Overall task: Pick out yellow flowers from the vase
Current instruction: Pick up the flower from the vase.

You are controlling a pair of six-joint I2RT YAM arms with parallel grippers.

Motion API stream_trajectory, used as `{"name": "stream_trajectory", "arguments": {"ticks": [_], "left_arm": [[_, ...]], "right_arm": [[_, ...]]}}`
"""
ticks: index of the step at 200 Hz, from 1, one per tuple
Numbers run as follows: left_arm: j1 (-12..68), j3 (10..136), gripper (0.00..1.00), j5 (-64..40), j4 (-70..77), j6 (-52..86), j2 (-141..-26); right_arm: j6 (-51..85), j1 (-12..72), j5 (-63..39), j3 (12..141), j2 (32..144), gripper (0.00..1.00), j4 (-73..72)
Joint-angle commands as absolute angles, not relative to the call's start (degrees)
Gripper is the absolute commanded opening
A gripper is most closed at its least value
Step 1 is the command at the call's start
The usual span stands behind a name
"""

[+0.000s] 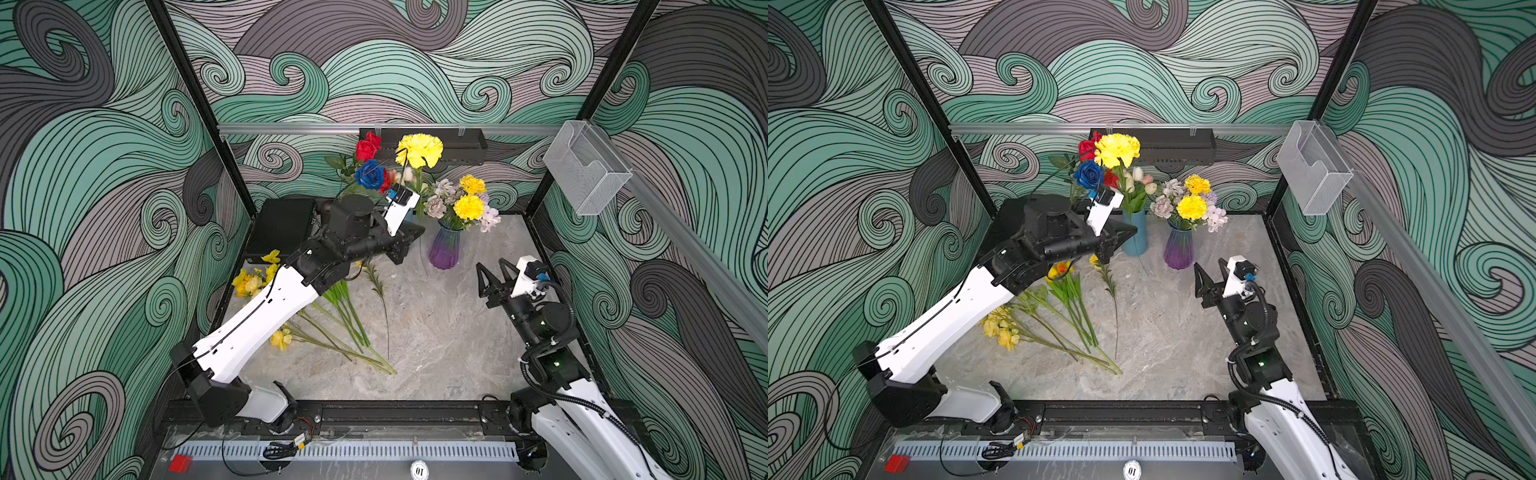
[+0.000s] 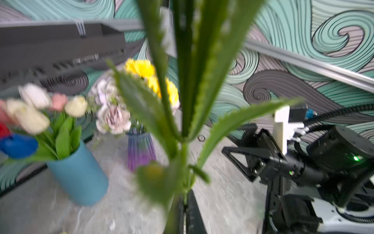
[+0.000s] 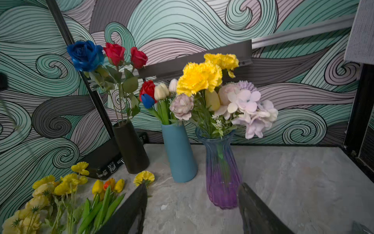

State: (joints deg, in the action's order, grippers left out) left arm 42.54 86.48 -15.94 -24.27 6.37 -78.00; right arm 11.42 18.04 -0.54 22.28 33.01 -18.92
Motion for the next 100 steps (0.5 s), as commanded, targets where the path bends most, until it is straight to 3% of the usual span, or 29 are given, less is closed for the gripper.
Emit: {"name": "stream_trajectory", "arguments": {"ticks": [1,41,100], "left_arm": [[42.89,81.21,0.00,-18.25,-33.41,15.22,-77.12],[42.67,76.12,0.00,-17.59,-45.86,23.07,-78.14],[38.31,64.56,0.00,-22.10,-42.04,31.91,-82.68]], "right_arm": [[13.89,17.87,2.64,21.44,32.62,0.70,-17.98],[14.21,17.85,3.83,21.45,32.86,0.69,-18.10],[14.85,17.82,4.10,21.70,32.88,0.69,-17.32]]}}
